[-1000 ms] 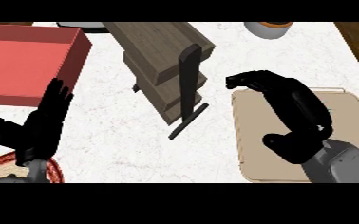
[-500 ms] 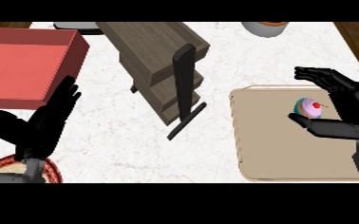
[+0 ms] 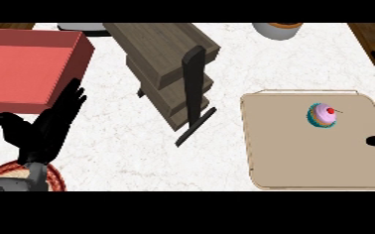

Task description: Pick the cupcake from the tray and place it in the tiered basket

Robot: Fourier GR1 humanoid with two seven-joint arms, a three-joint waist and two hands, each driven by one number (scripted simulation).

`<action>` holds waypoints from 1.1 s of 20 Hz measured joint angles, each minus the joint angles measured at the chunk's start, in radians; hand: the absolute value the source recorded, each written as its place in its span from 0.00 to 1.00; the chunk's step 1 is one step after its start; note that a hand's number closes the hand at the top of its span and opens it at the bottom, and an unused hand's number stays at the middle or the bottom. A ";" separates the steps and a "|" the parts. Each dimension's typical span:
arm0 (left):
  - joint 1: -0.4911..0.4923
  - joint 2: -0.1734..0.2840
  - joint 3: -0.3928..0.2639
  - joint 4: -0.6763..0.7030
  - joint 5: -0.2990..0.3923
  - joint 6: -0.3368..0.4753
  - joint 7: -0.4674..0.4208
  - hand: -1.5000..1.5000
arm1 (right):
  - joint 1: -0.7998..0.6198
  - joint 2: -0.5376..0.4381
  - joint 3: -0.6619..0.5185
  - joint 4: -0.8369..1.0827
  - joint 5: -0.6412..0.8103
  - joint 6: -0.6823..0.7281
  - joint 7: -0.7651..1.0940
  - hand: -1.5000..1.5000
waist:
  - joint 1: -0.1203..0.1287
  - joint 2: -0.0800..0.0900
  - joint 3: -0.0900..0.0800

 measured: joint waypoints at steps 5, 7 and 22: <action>0.006 0.002 0.003 -0.008 -0.005 -0.004 0.000 0.50 | 0.043 -0.185 0.068 -0.084 0.150 0.108 0.051 0.00 | 0.004 -0.003 -0.001; 0.005 -0.002 0.002 -0.006 -0.008 -0.006 0.004 0.50 | 0.050 -0.227 0.088 -0.137 0.172 0.156 0.102 0.00 | 0.004 -0.002 -0.001; -0.011 -0.067 0.039 -0.003 -0.068 -0.043 0.026 0.50 | 0.083 -0.013 0.177 -0.233 0.445 0.179 0.364 0.00 | 0.017 0.002 0.001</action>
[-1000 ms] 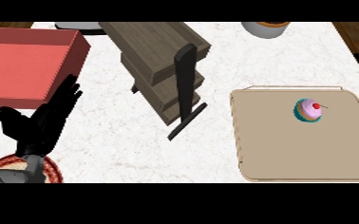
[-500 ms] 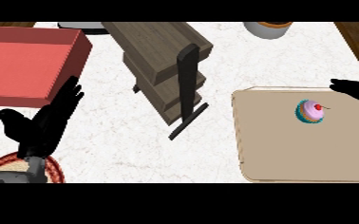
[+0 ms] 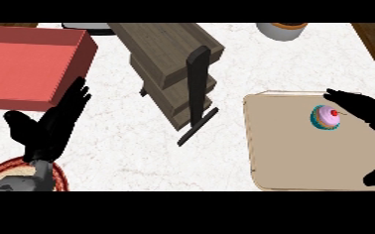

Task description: Pick the cupcake from the tray and place it in the tiered basket

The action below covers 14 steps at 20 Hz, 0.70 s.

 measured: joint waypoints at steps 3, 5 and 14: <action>-0.003 -0.011 0.008 0.008 -0.009 -0.019 0.003 0.50 | -0.032 0.062 0.024 0.064 0.075 -0.015 0.005 0.00 | 0.003 0.001 0.000; 0.003 -0.022 0.016 0.003 -0.018 -0.026 0.006 0.50 | -0.038 0.096 0.027 0.109 0.126 -0.033 -0.021 0.00 | 0.003 0.001 0.000; 0.022 -0.045 0.053 -0.014 -0.050 -0.066 0.016 0.50 | -0.113 0.205 -0.001 0.356 0.311 -0.176 -0.172 0.00 | 0.005 0.001 0.000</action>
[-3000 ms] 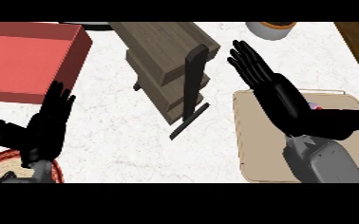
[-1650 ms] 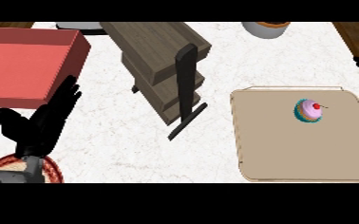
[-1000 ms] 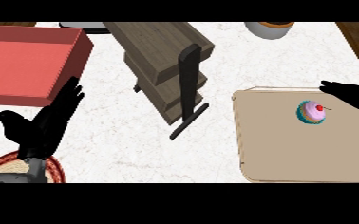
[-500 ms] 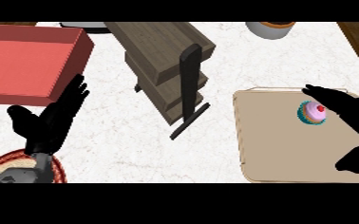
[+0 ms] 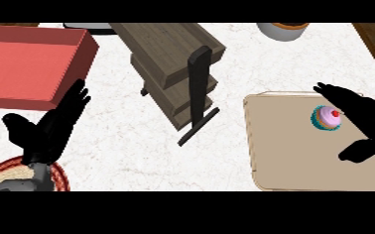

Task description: Pick the cupcake from the tray and place it in the tiered basket

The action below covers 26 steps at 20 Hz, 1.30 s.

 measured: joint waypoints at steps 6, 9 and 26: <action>-0.020 -0.032 0.033 0.049 -0.022 -0.031 -0.023 0.50 | -0.037 0.044 -0.016 0.055 0.090 -0.001 -0.022 1.00 | -0.003 0.000 0.000; -0.038 -0.028 0.042 0.029 -0.028 -0.027 0.013 0.50 | -0.046 0.031 -0.011 0.095 0.102 0.052 -0.046 1.00 | -0.002 0.000 0.000; -0.011 -0.054 0.090 0.000 -0.056 -0.052 0.040 0.50 | -0.029 0.115 -0.044 0.056 0.274 -0.095 -0.032 1.00 | -0.033 -0.015 -0.006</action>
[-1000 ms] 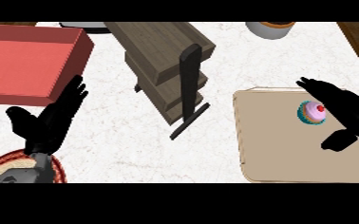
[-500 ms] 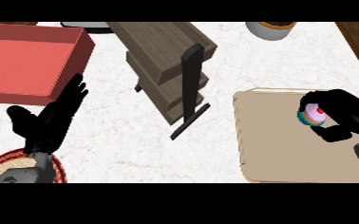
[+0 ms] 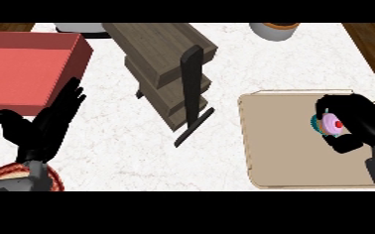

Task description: Pick the cupcake from the tray and place it in the tiered basket

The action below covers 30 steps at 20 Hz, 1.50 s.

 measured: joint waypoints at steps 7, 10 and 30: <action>0.061 0.017 0.048 0.005 -0.003 0.029 -0.001 0.50 | 0.094 0.062 -0.157 -0.209 -0.022 0.010 0.355 1.00 | -0.113 -0.043 -0.007; 0.078 0.017 0.054 0.005 -0.001 0.031 0.000 0.50 | 0.077 0.131 -0.196 -0.362 -0.058 -0.005 0.464 1.00 | -0.123 -0.051 -0.007; 0.022 0.015 0.012 -0.006 0.001 -0.016 0.000 0.50 | -0.422 0.427 0.098 -0.964 -0.043 0.284 1.209 1.00 | 0.002 -0.015 -0.009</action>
